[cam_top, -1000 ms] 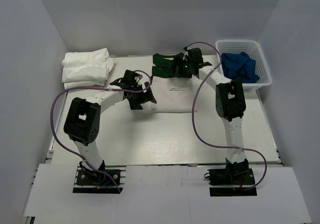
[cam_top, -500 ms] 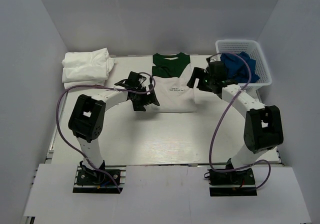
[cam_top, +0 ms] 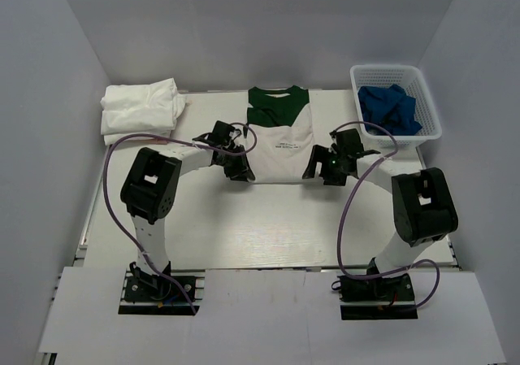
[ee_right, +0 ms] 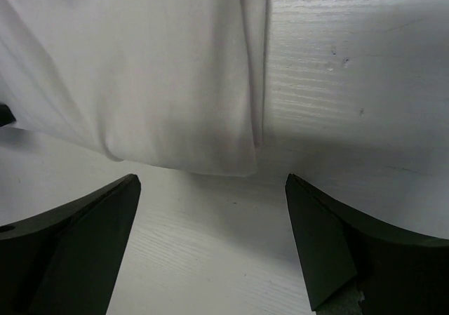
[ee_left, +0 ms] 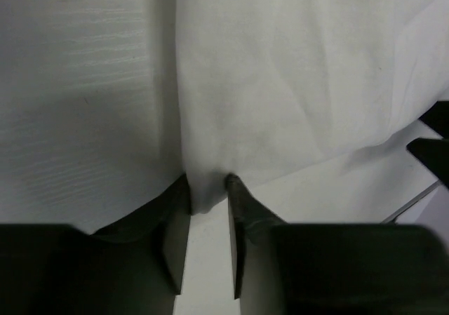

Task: Fold and stack the t-shirts
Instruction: Grab one side of the 2/3 rectangular tshirt with both arms, then fold the long partially folded tshirt into a neat square

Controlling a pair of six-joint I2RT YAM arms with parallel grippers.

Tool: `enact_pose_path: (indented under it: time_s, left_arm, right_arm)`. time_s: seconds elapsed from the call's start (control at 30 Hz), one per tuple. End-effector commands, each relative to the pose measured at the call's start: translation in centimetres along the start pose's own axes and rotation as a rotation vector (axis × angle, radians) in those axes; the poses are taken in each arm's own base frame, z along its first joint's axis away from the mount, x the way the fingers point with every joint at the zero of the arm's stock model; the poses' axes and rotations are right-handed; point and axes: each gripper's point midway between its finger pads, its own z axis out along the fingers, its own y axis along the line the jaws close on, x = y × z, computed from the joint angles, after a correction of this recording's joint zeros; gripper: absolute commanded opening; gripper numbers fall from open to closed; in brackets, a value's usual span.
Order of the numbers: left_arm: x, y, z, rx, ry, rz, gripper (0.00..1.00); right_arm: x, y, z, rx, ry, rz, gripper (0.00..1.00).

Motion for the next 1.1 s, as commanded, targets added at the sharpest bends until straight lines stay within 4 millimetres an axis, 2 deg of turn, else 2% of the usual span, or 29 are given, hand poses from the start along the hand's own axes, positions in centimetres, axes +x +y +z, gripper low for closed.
enact_pose_path:
  time_s: [0.0, 0.07, 0.1, 0.13, 0.23, 0.27, 0.33, 0.37, 0.4, 0.47, 0.5, 0.57, 0.6, 0.63, 0.67, 0.7, 0.73, 0.77, 0.8, 0.83, 0.87, 0.9, 0.93, 0.97, 1.03, 1.07]
  left_arm:
    - [0.7, -0.2, 0.1, 0.022, 0.014, 0.014, 0.31]
    - [0.3, -0.2, 0.2, 0.019, -0.001, 0.018, 0.20]
    - [0.2, -0.1, 0.2, 0.012, -0.006, 0.018, 0.06]
    - [0.4, 0.0, 0.2, 0.007, 0.001, 0.015, 0.00]
    - [0.4, 0.2, 0.6, 0.002, 0.007, 0.011, 0.00]
    - [0.0, -0.1, 0.6, 0.008, 0.000, 0.015, 0.00]
    - [0.2, 0.0, 0.5, 0.003, 0.006, 0.012, 0.00]
    - [-0.1, -0.4, 0.0, 0.012, -0.006, 0.018, 0.00]
    - [0.2, -0.3, -0.1, 0.010, -0.004, 0.017, 0.00]
    - [0.1, -1.3, -1.6, 0.037, -0.025, 0.020, 0.00]
    - [0.7, -1.0, -2.0, 0.035, -0.021, 0.018, 0.00]
    - [1.5, -1.8, -3.2, 0.057, -0.024, 0.019, 0.00]
    - [2.2, -1.9, -4.5, 0.063, -0.032, 0.023, 0.00]
    - [2.9, -2.1, -5.1, 0.058, -0.033, 0.033, 0.00]
    - [3.8, -1.7, -5.9, 0.037, -0.022, 0.015, 0.00]
    - [5.5, -1.0, -6.3, 0.022, 0.006, 0.012, 0.00]
    - [6.3, -2.1, -8.1, 0.056, -0.012, 0.037, 0.00]
    - [8.3, -1.0, -8.7, 0.041, 0.029, 0.013, 0.00]
    - [9.4, -1.2, -9.4, 0.059, 0.042, 0.021, 0.00]
    - [10.4, -1.6, -10.3, 0.076, 0.050, 0.014, 0.00]
    - [11.3, -2.0, -12.1, 0.102, 0.046, 0.012, 0.00]
    - [11.8, -2.7, -13.0, 0.122, 0.046, 0.014, 0.00]
    - [12.0, -2.9, -13.9, 0.131, 0.037, 0.007, 0.00]
    - [12.4, -3.9, -15.6, 0.159, 0.016, 0.022, 0.00]
    - [12.0, -5.0, -17.3, 0.186, -0.029, 0.029, 0.00]
    - [11.3, -6.3, -19.0, 0.225, -0.071, 0.044, 0.00]
  right_arm:
    - [0.5, 0.6, 0.4, -0.042, 0.027, 0.014, 0.90]
    - [0.8, 0.3, 0.6, -0.033, 0.021, 0.015, 0.90]
    - [0.6, 0.2, 0.8, -0.031, 0.014, 0.013, 0.89]
    - [0.6, 0.1, 1.0, -0.029, 0.013, 0.011, 0.87]
    - [0.4, -0.1, 1.9, -0.023, 0.019, 0.019, 0.64]
    - [0.7, -0.3, 2.0, -0.015, 0.034, 0.026, 0.44]
    - [0.5, -0.2, 1.8, -0.016, 0.033, 0.023, 0.25]
    - [0.6, -0.1, 1.4, -0.018, 0.032, 0.013, 0.09]
    - [0.4, 0.0, 1.2, -0.022, 0.016, 0.016, 0.02]
    - [0.2, 0.4, 0.1, -0.025, -0.013, 0.006, 0.00]
    - [0.1, 0.3, -0.3, -0.017, -0.024, 0.004, 0.00]
    - [0.7, 0.6, -1.7, -0.025, -0.035, -0.013, 0.00]
    - [1.1, 1.0, -2.2, -0.043, -0.027, -0.015, 0.00]
    - [2.8, 0.7, -3.5, -0.036, 0.010, -0.003, 0.00]
    - [3.6, 0.9, -4.1, -0.045, 0.025, -0.001, 0.00]
    - [4.5, 1.8, -5.3, -0.088, 0.047, -0.005, 0.00]
    - [6.3, 1.4, -5.9, -0.086, 0.092, 0.009, 0.00]
    - [7.6, 2.1, -7.0, -0.132, 0.113, 0.002, 0.00]
    - [8.3, 2.5, -8.2, -0.157, 0.107, -0.008, 0.00]
    - [10.3, 2.4, -9.3, -0.158, 0.177, 0.014, 0.00]
    - [10.3, 3.3, -11.2, -0.204, 0.139, -0.025, 0.00]
    - [10.6, 3.6, -12.0, -0.209, 0.140, -0.026, 0.00]
    - [11.9, 3.2, -12.9, -0.188, 0.188, -0.004, 0.00]
    - [10.5, 4.4, -14.7, -0.223, 0.120, -0.049, 0.00]
    - [10.2, 4.7, -16.0, -0.214, 0.105, -0.058, 0.00]
    - [9.0, 5.5, -17.4, -0.228, 0.065, -0.075, 0.00]
